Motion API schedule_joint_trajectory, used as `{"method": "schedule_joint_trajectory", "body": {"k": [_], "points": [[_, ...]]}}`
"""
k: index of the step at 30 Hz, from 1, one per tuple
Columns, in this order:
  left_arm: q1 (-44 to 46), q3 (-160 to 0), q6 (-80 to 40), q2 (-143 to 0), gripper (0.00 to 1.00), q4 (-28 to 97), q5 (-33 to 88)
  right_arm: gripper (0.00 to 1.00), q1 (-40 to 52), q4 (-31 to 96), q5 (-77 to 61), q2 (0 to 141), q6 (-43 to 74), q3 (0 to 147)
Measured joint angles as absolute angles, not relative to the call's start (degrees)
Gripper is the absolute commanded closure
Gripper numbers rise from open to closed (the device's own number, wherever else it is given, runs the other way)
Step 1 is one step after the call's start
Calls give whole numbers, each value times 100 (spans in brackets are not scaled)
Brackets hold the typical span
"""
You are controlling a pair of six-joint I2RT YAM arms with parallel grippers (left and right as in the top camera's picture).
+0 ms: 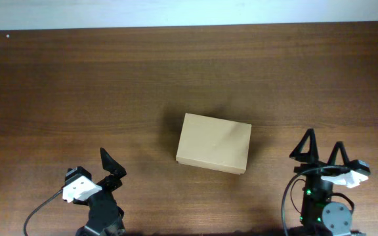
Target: Pack container
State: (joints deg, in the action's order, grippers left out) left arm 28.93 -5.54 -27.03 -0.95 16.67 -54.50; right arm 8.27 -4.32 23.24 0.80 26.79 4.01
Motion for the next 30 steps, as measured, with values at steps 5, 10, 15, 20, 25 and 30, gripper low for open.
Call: {"method": "schedule_joint_trajectory", "body": {"k": [5,10,15,20,25,30], "points": [[2893,-554,-2703,-95,1,1664,-5450,1,731,-377,2318,80,2676,69],[2893,-554,-2703,-95,1,1667,-5450,1,628,-360,2307,80,2681,58],[2893,-554,-2703,-95,1,1667,-5450,1,628,-248,2305,80,2676,58],[2893,-554,-2703,-95,1,1664,-5450,1,628,231,2303,80,2679,58],[2893,-554,-2703,-95,1,1664,-5450,1,628,233,2303,84,2676,58],[2893,-554,-2703,-95,1,1664,-5450,1,628,233,2303,84,2674,58]]}}
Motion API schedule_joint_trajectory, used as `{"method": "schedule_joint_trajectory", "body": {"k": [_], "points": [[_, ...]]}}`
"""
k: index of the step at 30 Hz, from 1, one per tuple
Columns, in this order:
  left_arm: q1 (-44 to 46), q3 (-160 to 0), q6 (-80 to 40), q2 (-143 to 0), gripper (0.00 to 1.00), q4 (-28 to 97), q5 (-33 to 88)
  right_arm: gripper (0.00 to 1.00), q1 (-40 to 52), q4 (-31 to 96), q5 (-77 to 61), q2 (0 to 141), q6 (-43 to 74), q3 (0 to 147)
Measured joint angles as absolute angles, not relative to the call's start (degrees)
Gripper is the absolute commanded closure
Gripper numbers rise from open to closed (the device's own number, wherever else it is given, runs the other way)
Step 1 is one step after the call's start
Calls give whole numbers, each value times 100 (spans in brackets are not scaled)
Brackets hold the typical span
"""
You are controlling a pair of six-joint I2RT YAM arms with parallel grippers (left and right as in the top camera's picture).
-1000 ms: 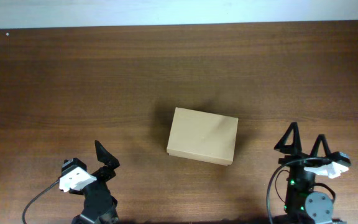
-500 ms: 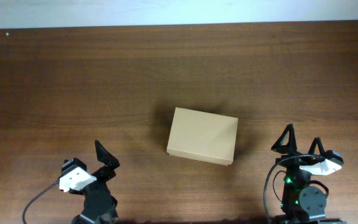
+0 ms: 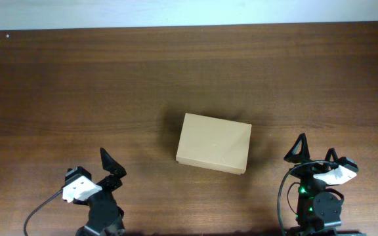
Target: Pack container
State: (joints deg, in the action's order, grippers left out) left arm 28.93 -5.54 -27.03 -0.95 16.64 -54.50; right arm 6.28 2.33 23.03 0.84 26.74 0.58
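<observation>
A closed tan cardboard box (image 3: 214,143) lies flat in the middle of the table, slightly skewed. My right gripper (image 3: 315,145) sits near the front edge, to the right of the box and apart from it. Its two black fingers are spread, with nothing between them. My left gripper (image 3: 111,164) is low at the front left, well clear of the box. Its fingers overlap in this view, so the gap between them cannot be read. Nothing is held by either gripper.
The dark wooden table (image 3: 110,78) fills the view, with a pale wall strip along the far edge. Cables trail from both arm bases at the front edge. No other objects are in view.
My right gripper has shifted a little to the left and toward the front edge. The box and the left arm are where they were.
</observation>
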Motion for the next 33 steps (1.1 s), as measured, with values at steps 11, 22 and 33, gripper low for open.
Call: {"method": "schedule_joint_trajectory", "body": {"k": [11,22,33], "points": [[2427,-554,-2700,-95,1,1667,-5452,1,626,233,2303,84,2674,58],[626,-530,-2696,-95,1,1470,-5463,1,624,235,2303,84,2674,58],[436,-165,-2663,-95,1,600,-5474,1,624,235,2303,84,2679,58]]}}
